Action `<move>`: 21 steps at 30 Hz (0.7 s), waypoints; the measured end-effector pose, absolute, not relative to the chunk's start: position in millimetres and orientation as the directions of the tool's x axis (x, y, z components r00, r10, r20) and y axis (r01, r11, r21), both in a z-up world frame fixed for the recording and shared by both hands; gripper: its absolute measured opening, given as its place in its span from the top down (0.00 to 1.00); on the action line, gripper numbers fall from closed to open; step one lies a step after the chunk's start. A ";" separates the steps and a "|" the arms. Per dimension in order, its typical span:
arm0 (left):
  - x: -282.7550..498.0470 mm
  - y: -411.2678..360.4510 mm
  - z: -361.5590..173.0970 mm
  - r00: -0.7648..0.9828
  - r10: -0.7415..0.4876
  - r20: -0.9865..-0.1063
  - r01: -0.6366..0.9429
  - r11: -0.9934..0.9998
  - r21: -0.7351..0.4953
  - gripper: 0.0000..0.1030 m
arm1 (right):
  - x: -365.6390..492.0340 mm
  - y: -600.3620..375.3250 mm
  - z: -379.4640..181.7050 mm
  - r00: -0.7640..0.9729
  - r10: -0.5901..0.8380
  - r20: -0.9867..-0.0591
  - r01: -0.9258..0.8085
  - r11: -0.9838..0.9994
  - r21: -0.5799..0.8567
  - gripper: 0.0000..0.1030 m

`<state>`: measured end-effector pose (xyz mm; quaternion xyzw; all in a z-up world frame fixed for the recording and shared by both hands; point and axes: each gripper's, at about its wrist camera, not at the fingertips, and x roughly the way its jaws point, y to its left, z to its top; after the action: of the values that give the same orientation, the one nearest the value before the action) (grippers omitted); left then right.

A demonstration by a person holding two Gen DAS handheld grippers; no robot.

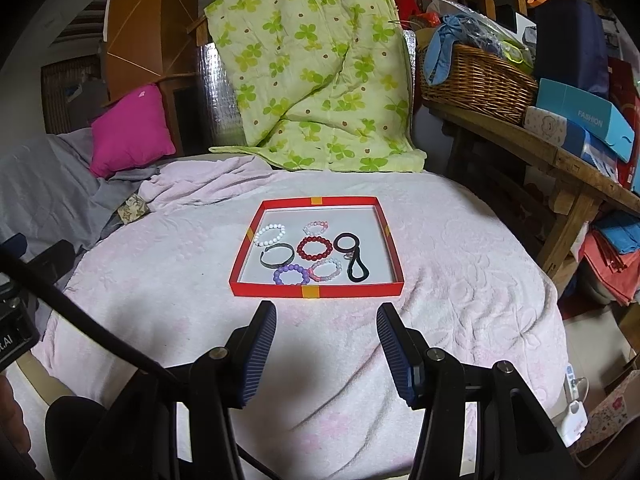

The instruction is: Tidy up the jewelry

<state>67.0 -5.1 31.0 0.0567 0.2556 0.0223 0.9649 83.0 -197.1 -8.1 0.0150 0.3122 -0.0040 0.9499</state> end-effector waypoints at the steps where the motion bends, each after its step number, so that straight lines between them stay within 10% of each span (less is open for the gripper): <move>1: 66.7 -5.1 31.2 0.869 0.073 -0.490 -0.015 0.992 0.122 0.11 | 83.0 -197.0 -8.2 0.805 0.001 -0.593 0.017 1.000 0.026 0.45; 21: 79.1 -1.3 33.8 0.862 0.081 -0.500 -0.022 0.992 0.123 0.11 | 91.6 -194.8 -9.1 0.799 0.001 -0.601 0.017 1.000 0.024 0.45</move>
<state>79.1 -1.3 33.8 0.0565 0.2611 0.0267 0.9633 91.6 -194.8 -9.1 0.0141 0.3169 -0.0040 0.9484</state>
